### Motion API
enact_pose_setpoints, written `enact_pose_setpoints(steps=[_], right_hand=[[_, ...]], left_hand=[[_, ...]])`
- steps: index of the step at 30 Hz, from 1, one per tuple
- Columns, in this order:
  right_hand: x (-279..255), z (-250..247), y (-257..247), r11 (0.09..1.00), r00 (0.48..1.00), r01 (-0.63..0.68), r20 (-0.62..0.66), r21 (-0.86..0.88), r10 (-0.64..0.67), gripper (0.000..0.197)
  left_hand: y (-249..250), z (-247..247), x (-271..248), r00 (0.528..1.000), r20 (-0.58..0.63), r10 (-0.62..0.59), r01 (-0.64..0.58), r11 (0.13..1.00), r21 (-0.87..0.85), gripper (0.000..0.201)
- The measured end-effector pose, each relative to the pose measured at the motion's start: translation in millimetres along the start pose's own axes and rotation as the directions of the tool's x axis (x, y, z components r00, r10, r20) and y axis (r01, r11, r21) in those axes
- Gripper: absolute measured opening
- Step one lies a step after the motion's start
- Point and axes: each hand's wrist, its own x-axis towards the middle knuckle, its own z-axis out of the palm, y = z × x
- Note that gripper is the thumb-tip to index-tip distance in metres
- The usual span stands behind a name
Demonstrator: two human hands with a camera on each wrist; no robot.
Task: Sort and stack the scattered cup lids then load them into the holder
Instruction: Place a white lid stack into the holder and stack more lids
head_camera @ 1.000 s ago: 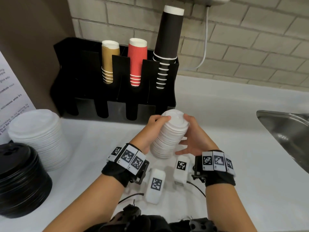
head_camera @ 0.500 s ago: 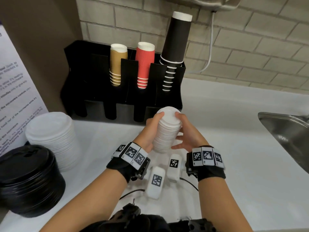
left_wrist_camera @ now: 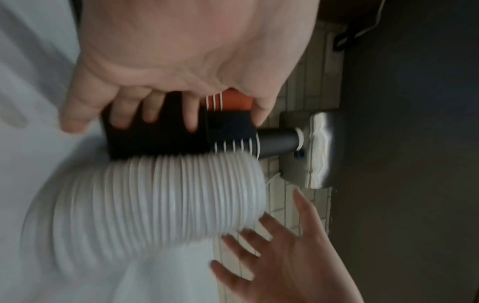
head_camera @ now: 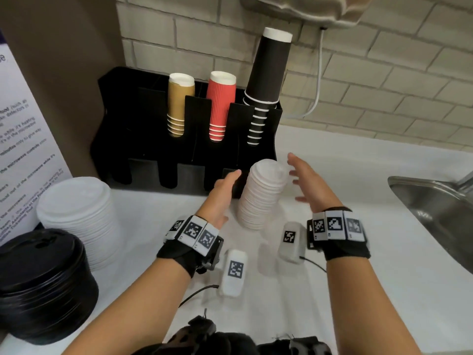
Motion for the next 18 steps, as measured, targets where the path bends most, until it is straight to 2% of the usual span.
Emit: enact_pose_setpoints(steps=[2, 3, 5, 8, 12, 18], right_hand=[[0, -7, -15, 0.972, 0.984, 0.166, 0.085, -0.163, -0.154, 0.04], [1, -9, -23, 0.939, 0.968, 0.23, 0.164, -0.256, -0.193, 0.039], [4, -7, -37, 0.833, 0.933, 0.314, 0.313, -0.455, -0.18, 0.051], [6, 3, -51, 0.661, 0.915, 0.353, 0.391, -0.662, -0.098, 0.072], [12, 14, -55, 0.534, 0.919, 0.358, 0.39, -0.766, -0.056, 0.077], [18, 15, -57, 0.522, 0.918, 0.353, 0.396, -0.777, -0.031, 0.068]], left_hand=[[3, -16, -8, 0.998, -0.007, 0.069, -0.068, 0.996, 0.049, 0.045], [5, -23, -12, 0.995, -0.014, 0.103, -0.102, 0.993, 0.051, 0.04], [8, -34, -20, 0.989, -0.025, 0.145, -0.144, 0.989, 0.038, 0.034], [8, -48, -30, 0.982, -0.038, 0.186, -0.185, 0.982, 0.028, 0.025], [2, -58, -40, 0.981, -0.061, 0.183, -0.182, 0.983, 0.022, 0.02], [-8, -70, -49, 0.982, -0.091, 0.166, -0.164, 0.986, 0.021, 0.017]])
